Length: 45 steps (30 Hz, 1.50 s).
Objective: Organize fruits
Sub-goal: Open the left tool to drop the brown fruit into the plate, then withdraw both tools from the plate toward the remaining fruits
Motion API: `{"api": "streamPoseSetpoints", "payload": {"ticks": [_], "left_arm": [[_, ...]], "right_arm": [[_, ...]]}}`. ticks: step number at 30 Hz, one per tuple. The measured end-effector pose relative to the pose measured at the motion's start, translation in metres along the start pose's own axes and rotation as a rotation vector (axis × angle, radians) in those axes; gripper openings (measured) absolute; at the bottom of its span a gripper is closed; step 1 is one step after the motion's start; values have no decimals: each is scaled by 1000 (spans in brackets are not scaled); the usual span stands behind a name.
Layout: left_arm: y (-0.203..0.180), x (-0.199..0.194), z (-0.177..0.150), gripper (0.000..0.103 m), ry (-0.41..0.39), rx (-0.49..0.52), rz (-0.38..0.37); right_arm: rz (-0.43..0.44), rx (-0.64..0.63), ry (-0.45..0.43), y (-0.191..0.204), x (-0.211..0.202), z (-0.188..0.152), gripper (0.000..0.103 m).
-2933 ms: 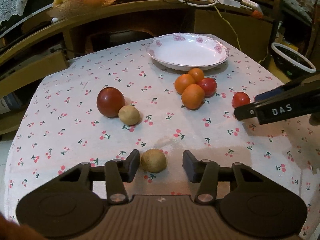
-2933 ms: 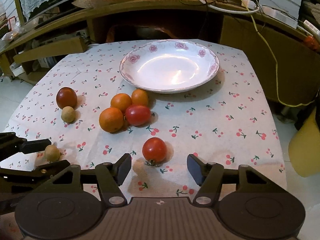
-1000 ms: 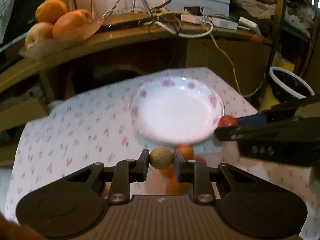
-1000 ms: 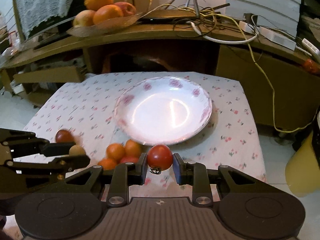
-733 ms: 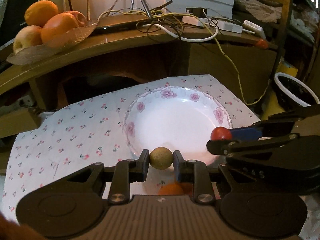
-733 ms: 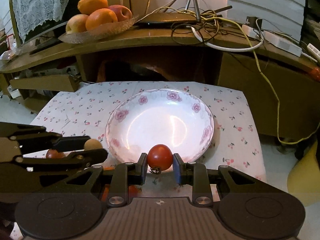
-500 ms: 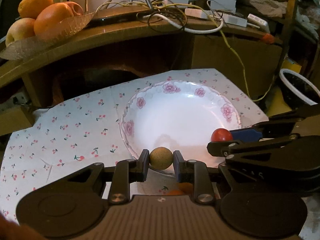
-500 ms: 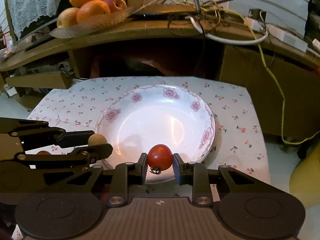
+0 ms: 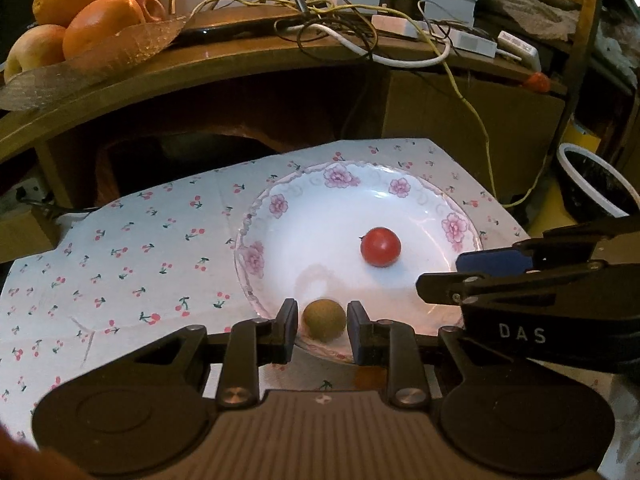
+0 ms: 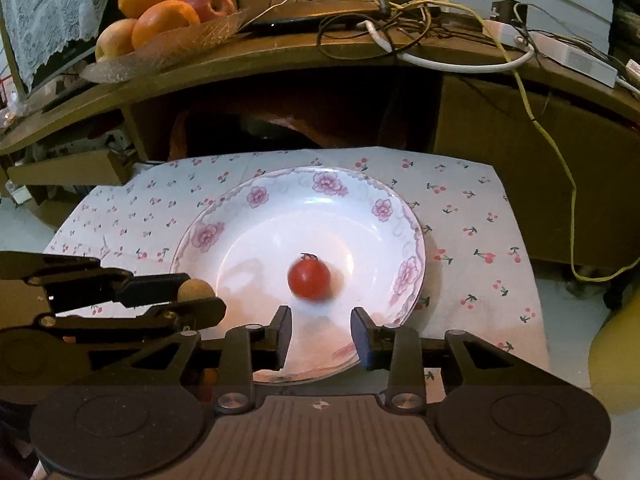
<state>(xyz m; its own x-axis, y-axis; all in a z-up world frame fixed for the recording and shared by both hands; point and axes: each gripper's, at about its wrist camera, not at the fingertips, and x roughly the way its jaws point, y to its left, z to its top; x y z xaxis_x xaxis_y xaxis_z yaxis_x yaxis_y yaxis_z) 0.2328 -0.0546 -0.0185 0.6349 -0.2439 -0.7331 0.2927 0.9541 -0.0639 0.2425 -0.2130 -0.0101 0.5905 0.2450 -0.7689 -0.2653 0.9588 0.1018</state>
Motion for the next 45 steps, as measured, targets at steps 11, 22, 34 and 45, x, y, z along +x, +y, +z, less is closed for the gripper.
{"api": "streamPoseSetpoints", "payload": {"ticks": [11, 22, 34, 45], "left_arm": [[5, -28, 0, 38, -34, 13, 2], [42, -61, -17, 40, -31, -15, 24], [67, -87, -48, 43, 9, 39, 14], [55, -72, -79, 43, 125, 117, -50]], "right_arm": [[13, 6, -25, 2, -14, -1, 39], [62, -32, 7, 16, -20, -12, 41], [168, -114, 49, 49, -35, -28, 46], [215, -180, 126, 70, -29, -48, 47]]}}
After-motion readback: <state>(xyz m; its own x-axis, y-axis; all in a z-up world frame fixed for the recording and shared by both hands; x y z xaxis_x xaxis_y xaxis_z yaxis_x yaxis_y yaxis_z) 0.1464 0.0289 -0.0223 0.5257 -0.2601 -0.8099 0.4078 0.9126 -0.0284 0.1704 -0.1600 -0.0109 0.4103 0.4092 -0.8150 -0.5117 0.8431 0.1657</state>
